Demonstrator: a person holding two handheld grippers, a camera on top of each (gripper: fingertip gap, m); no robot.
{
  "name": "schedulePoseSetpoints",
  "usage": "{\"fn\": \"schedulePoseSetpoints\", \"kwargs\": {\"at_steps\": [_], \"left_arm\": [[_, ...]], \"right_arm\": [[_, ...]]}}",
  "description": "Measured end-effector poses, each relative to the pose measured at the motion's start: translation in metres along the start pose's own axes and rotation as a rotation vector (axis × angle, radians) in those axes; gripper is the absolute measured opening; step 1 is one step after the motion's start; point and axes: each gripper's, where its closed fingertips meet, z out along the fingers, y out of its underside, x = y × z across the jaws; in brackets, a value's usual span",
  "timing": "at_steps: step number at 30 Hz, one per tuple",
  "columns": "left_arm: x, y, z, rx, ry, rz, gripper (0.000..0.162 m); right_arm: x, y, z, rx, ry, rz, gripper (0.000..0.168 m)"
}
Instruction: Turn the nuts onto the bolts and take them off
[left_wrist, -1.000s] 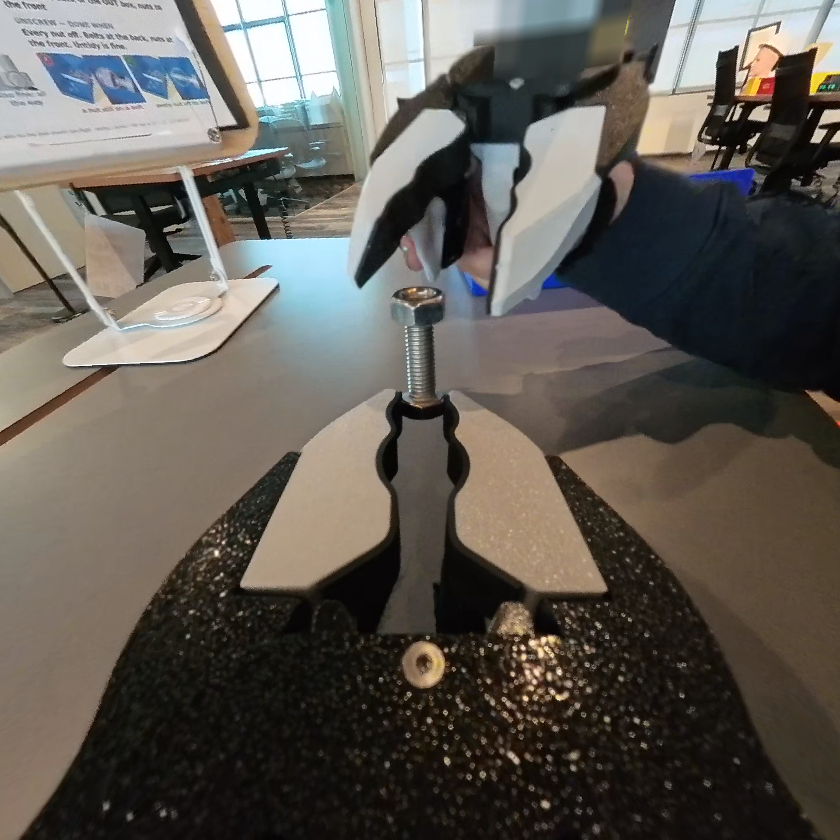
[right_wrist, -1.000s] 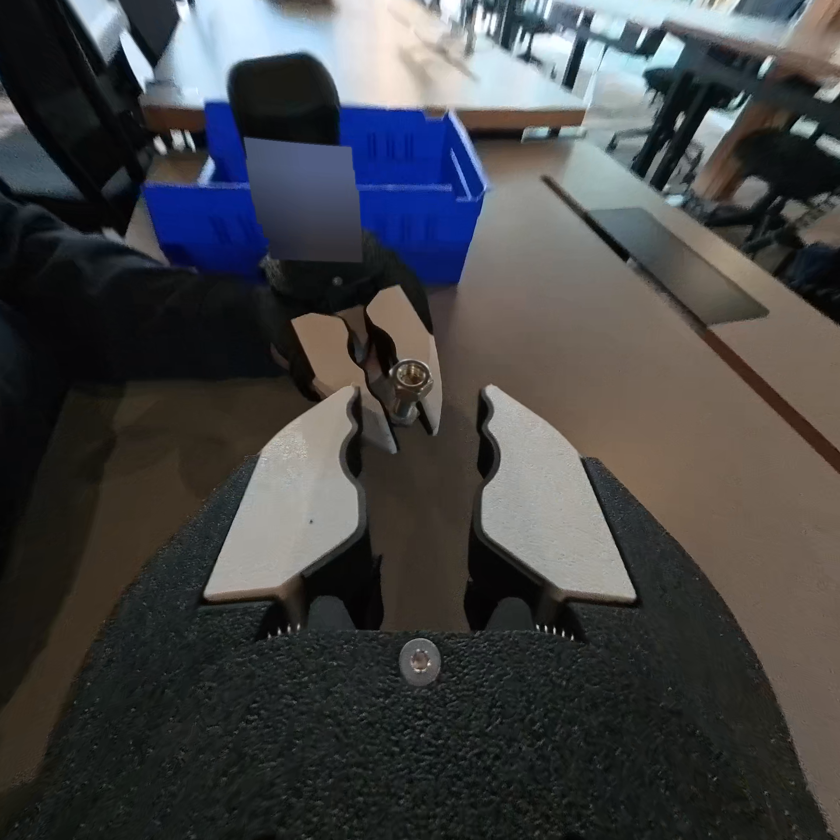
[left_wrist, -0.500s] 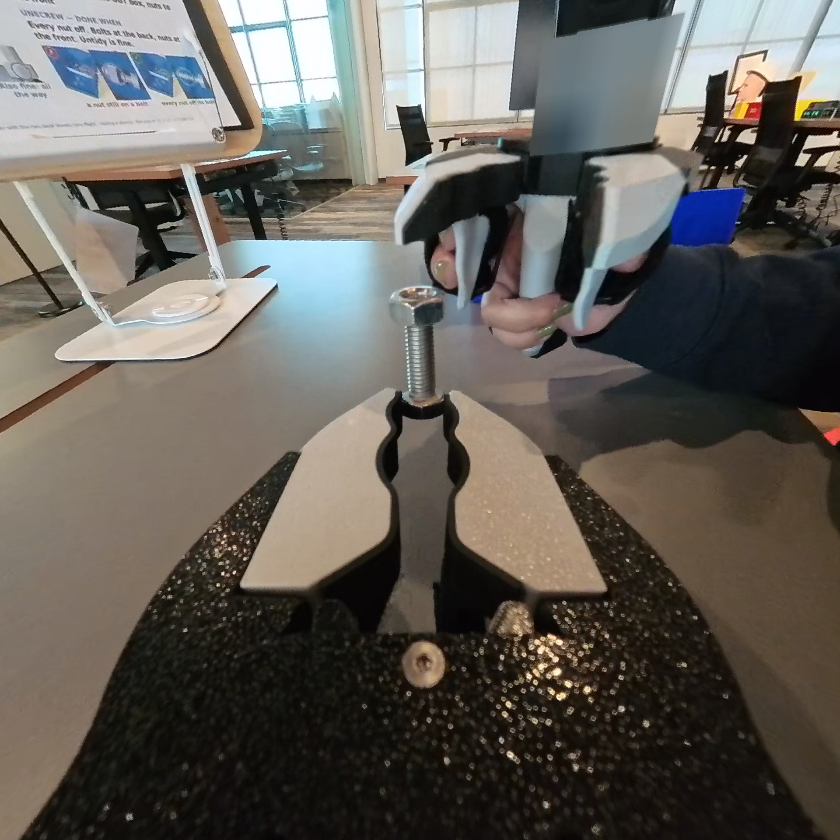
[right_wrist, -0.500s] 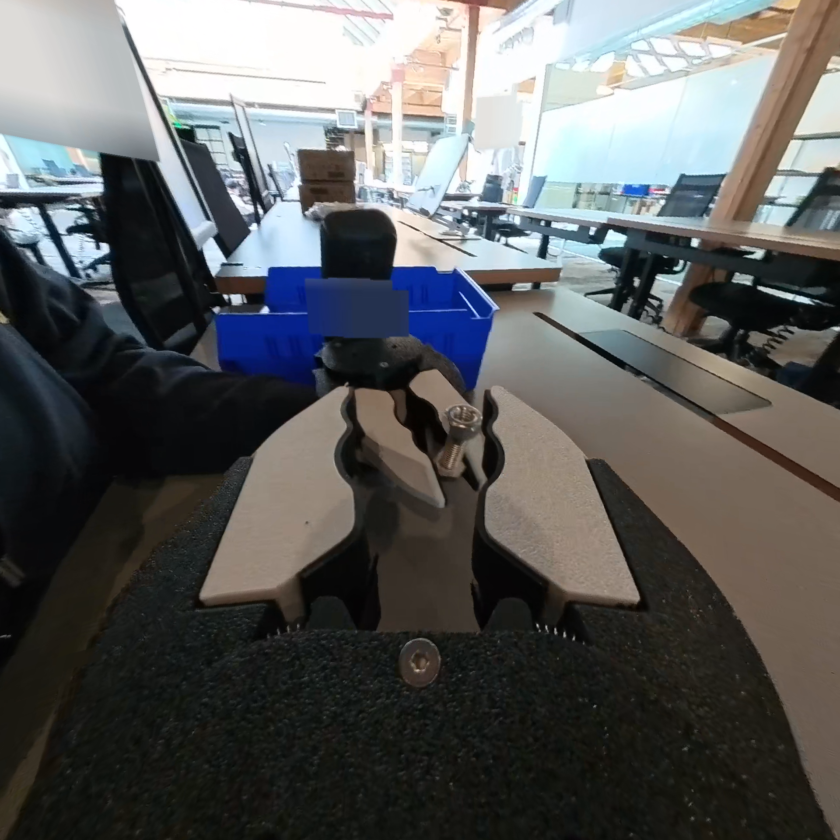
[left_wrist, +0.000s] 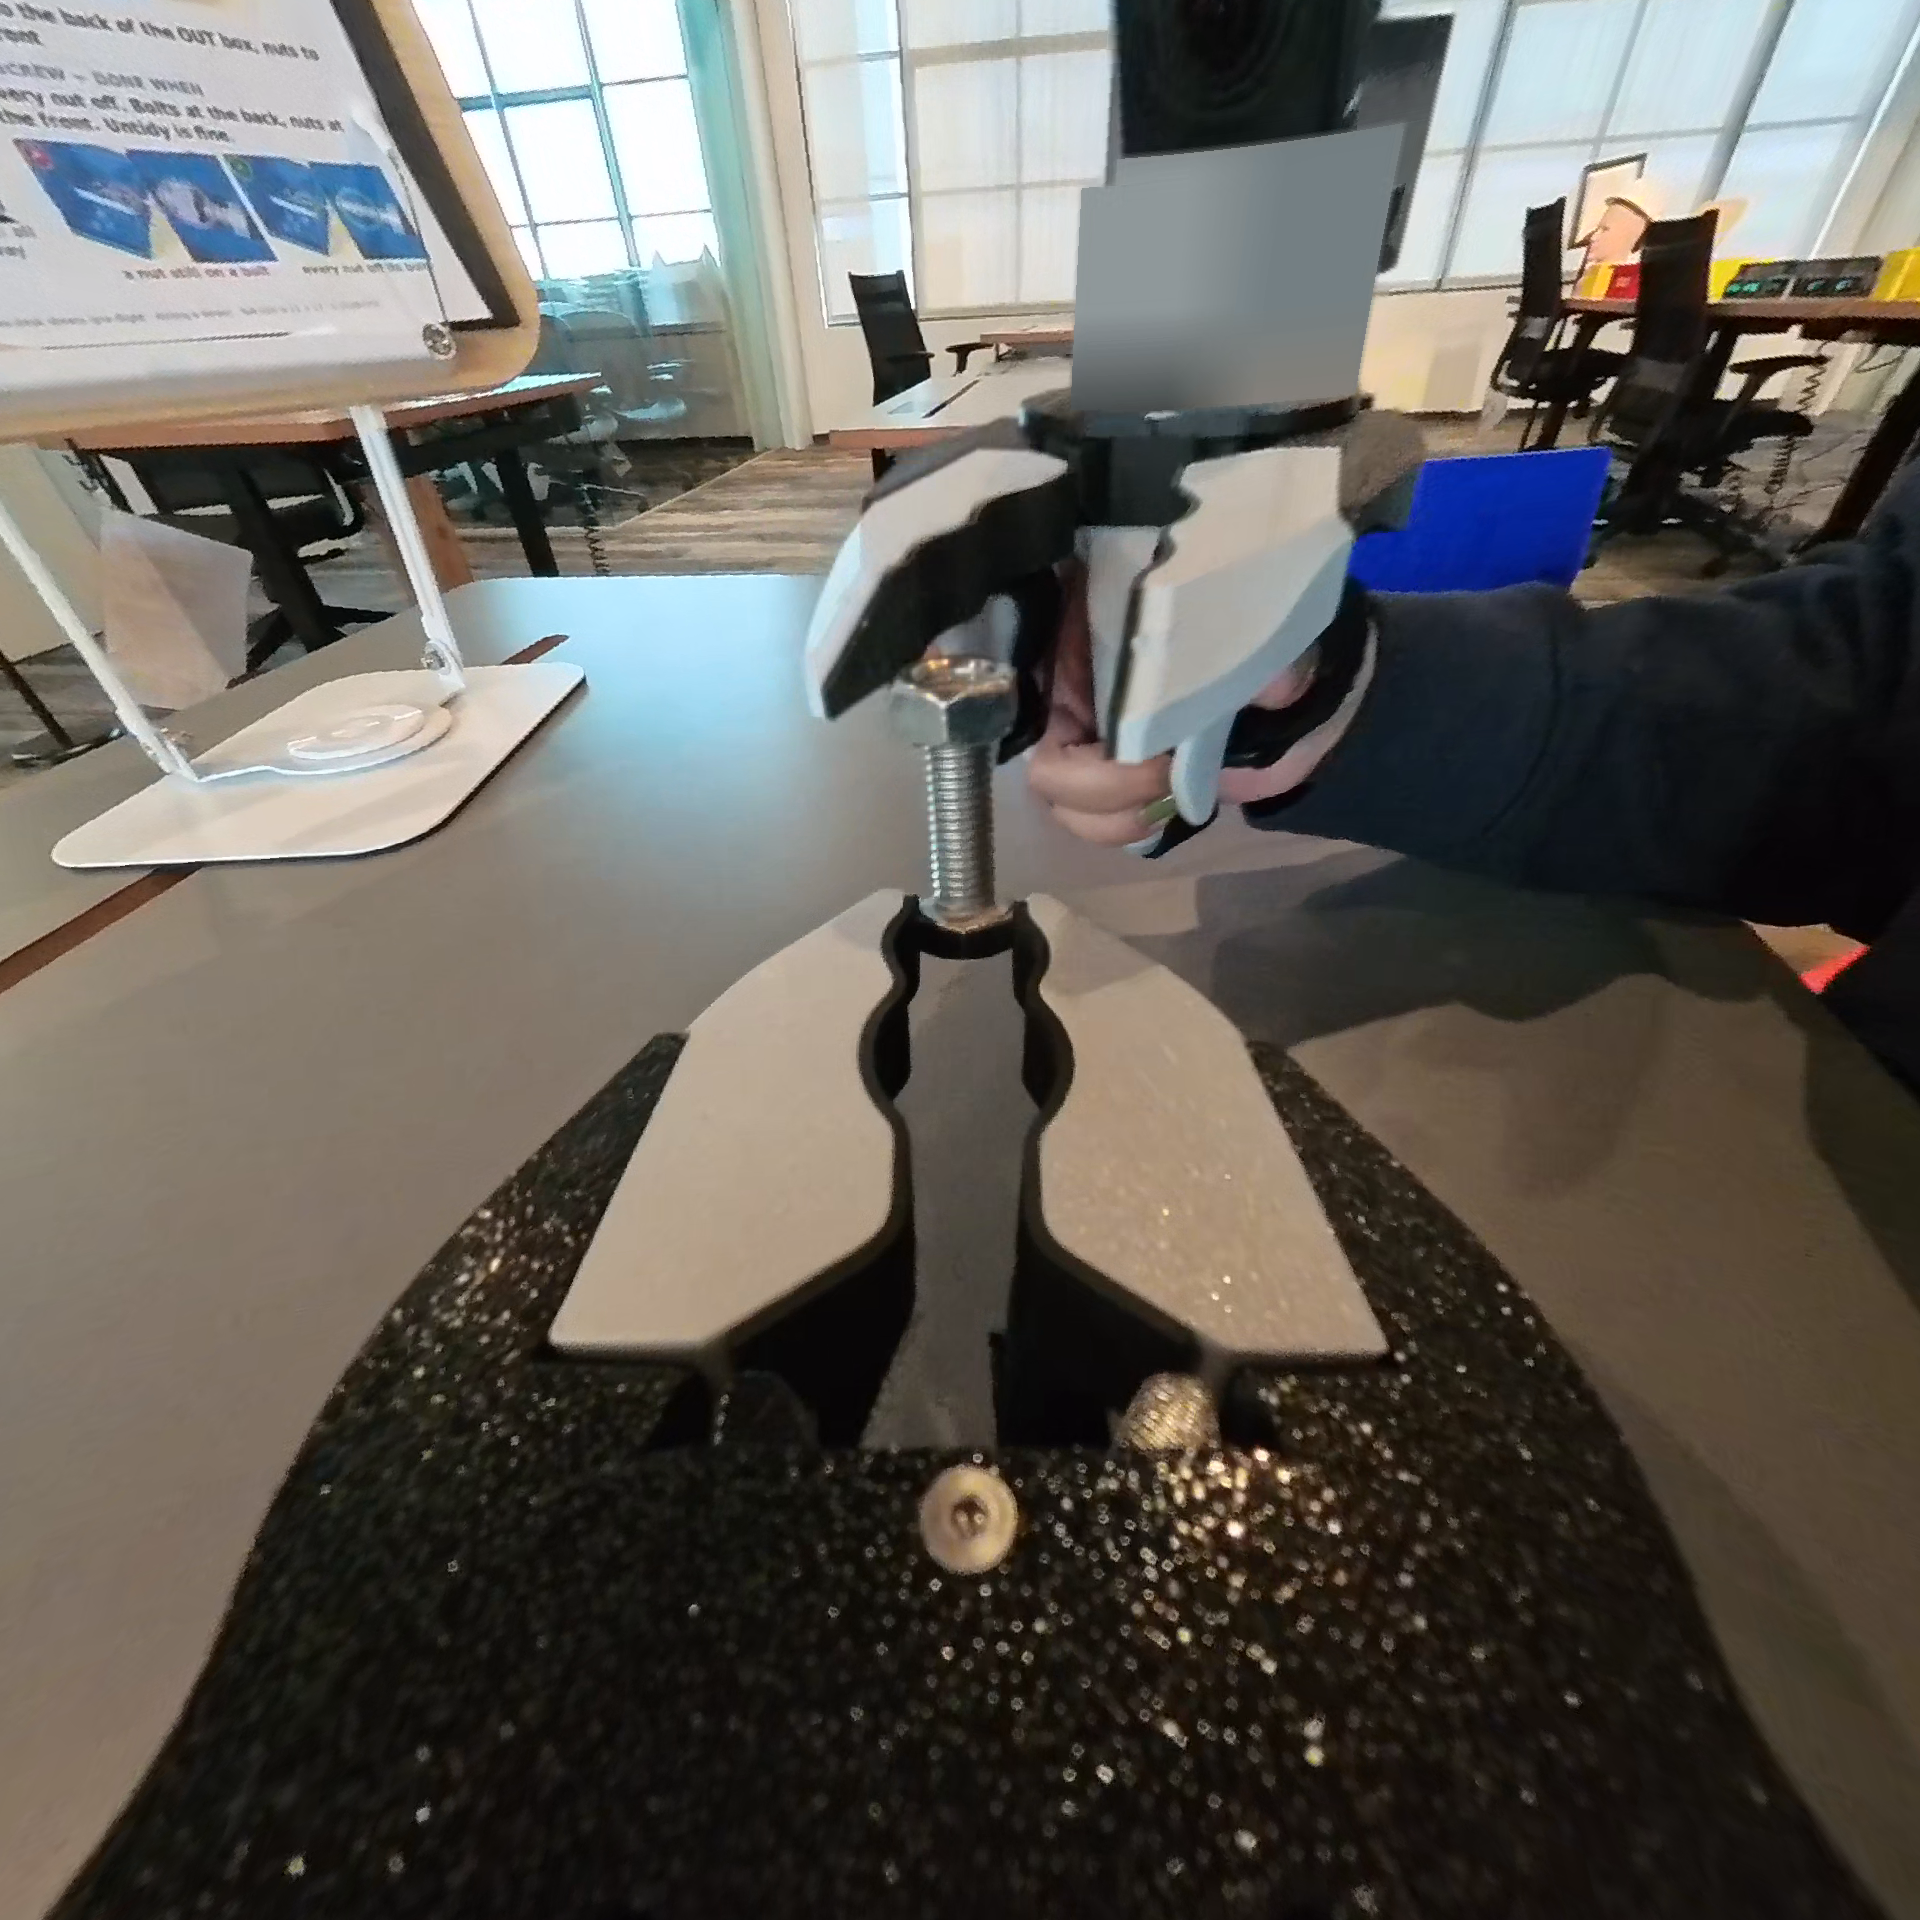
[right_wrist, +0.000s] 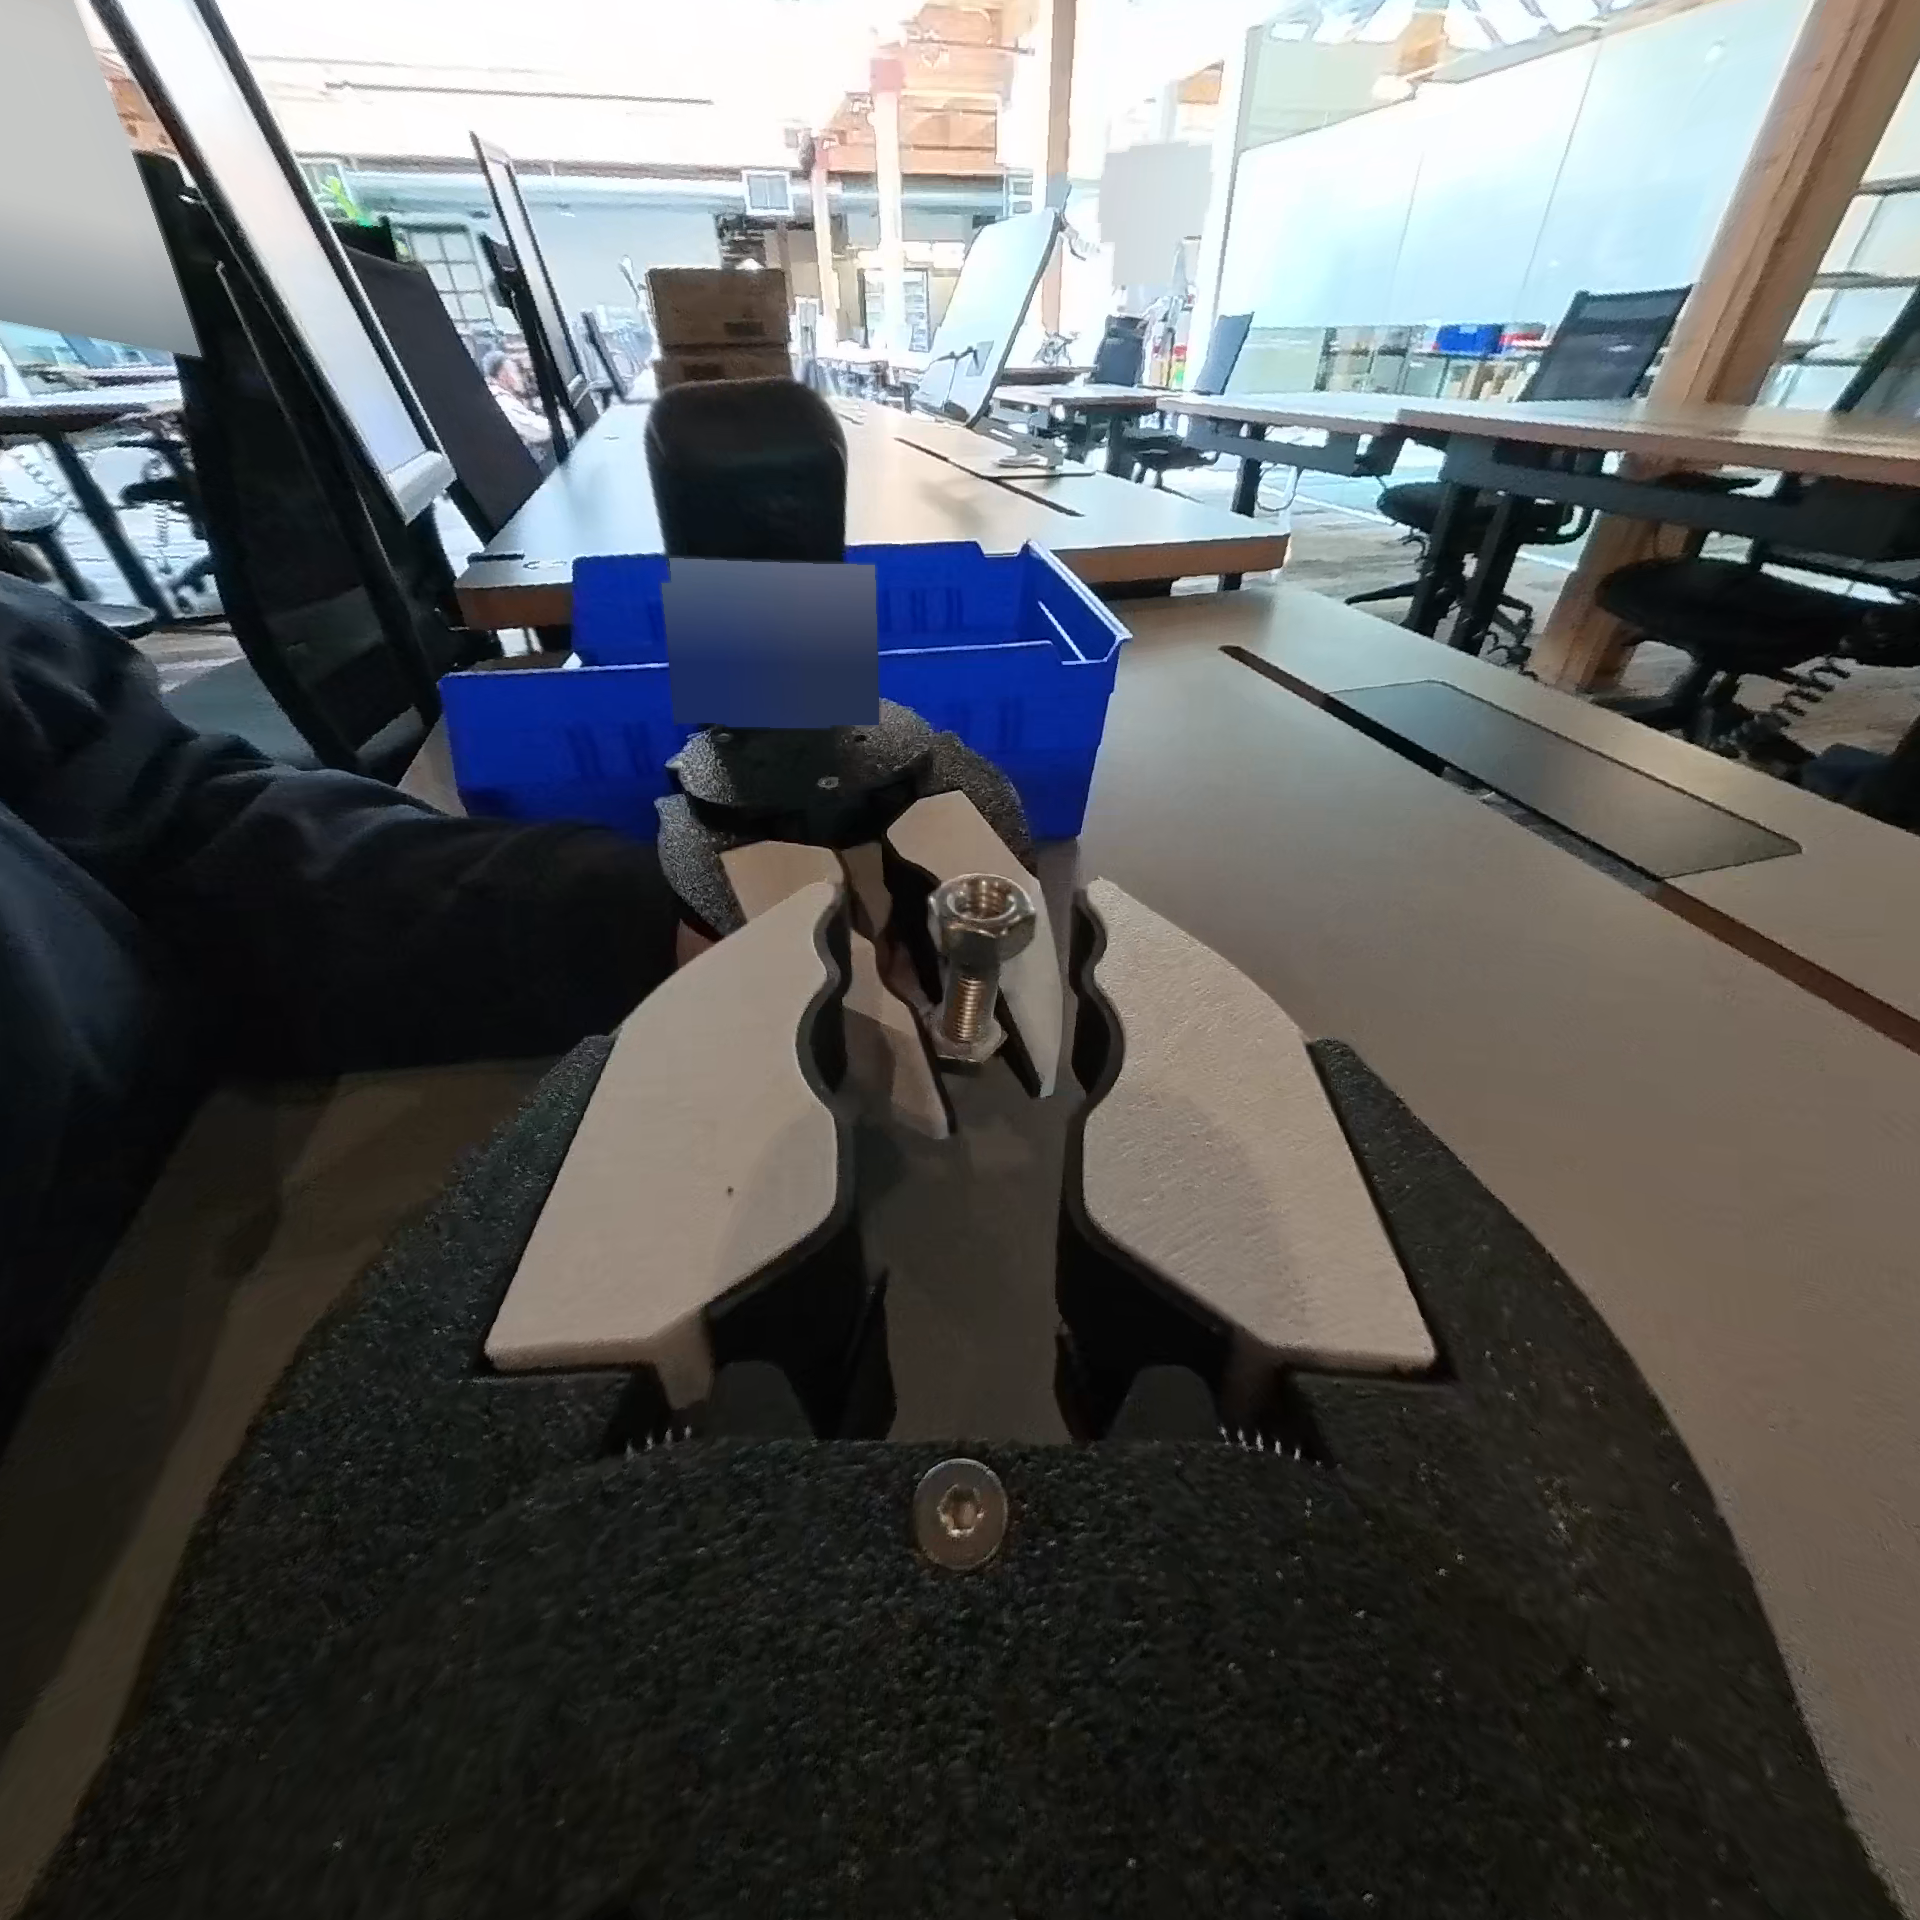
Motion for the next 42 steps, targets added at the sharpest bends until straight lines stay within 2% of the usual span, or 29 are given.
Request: {"fn": "schedulePoseSetpoints", "kwargs": {"at_steps": [4,7,13,19,24,26,29,31,32,33,34,37,39,42], "left_arm": [[0.005,-0.001,0.000,0.004,0.036,0.006,0.016],[0.008,-0.002,0.000,0.015,0.054,0.007,0.016],[0.007,-0.011,0.001,0.080,0.012,-0.020,0.016],[-0.003,-0.024,0.002,0.129,-0.165,-0.038,0.017],[-0.020,-0.019,-0.001,0.047,-0.382,0.017,0.016],[-0.023,-0.016,-0.002,0.024,-0.422,0.025,0.016],[-0.024,-0.013,0.000,0.007,-0.432,0.008,0.016],[-0.024,-0.011,0.000,0.004,-0.420,0.002,0.016],[-0.024,-0.011,0.000,0.007,-0.412,-0.005,0.016],[-0.025,-0.012,-0.001,0.011,-0.403,-0.018,0.016],[-0.025,-0.012,-0.002,0.016,-0.393,-0.027,0.016],[-0.026,-0.015,-0.008,0.040,-0.362,-0.031,0.016],[-0.026,-0.018,-0.011,0.060,-0.339,-0.038,0.016],[-0.022,-0.017,-0.010,0.067,-0.290,-0.041,0.016]], "right_arm": [[-0.002,-0.001,0.002,0.002,-0.029,0.003,0.032],[-0.005,-0.001,0.003,0.005,-0.048,-0.010,0.020],[-0.003,-0.009,0.004,0.072,-0.014,-0.002,0.019],[0.009,-0.023,0.005,0.183,0.213,-0.018,0.019],[0.024,-0.021,0.008,0.172,0.505,0.009,0.019],[0.028,-0.018,0.008,0.162,0.600,0.037,0.019],[0.029,-0.015,0.008,0.165,0.651,0.072,0.019],[0.030,-0.014,0.007,0.169,0.645,0.084,0.019],[0.030,-0.014,0.007,0.171,0.631,0.086,0.025],[0.030,-0.016,0.006,0.184,0.619,0.087,0.045],[0.029,-0.020,0.004,0.208,0.599,0.082,0.056],[0.019,-0.031,-0.003,0.260,0.464,0.030,0.055],[0.013,-0.029,-0.002,0.231,0.363,0.017,0.047],[0.006,-0.022,0.003,0.174,0.244,0.043,0.046]]}}
